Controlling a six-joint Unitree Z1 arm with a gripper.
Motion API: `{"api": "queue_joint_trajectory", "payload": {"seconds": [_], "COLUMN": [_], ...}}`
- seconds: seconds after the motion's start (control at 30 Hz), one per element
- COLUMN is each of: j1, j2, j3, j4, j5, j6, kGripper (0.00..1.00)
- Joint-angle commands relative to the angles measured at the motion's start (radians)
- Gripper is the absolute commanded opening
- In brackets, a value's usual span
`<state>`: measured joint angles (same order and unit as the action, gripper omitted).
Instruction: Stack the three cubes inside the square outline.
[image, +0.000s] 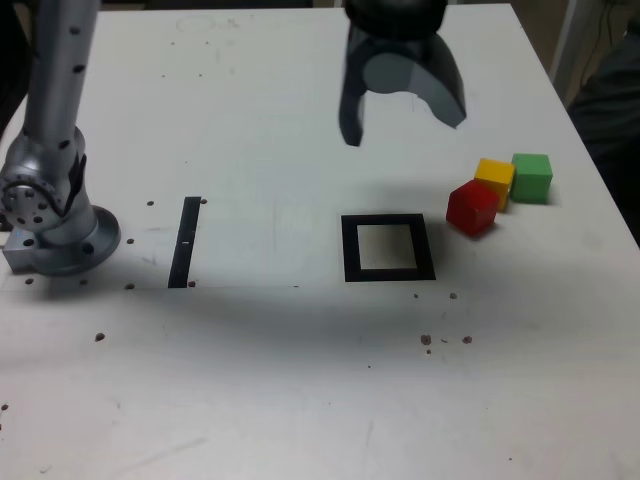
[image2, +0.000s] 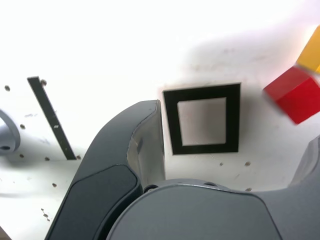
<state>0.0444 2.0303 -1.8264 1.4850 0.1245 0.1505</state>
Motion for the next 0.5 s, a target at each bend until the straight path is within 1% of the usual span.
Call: {"api": "queue_joint_trajectory", "payload": {"seconds": [0.0, 0.2, 0.47], "j1": [0.005, 0.011, 0.011], "j2": [0.033, 0.129, 0.226], "j3": [-0.033, -0.128, -0.219], "j4": [0.009, 0.020, 0.033], "j5": [0.001, -0.003, -0.017], "j6": [0.015, 0.050, 0.104], "kGripper": [1.00, 1.00, 1.00]}}
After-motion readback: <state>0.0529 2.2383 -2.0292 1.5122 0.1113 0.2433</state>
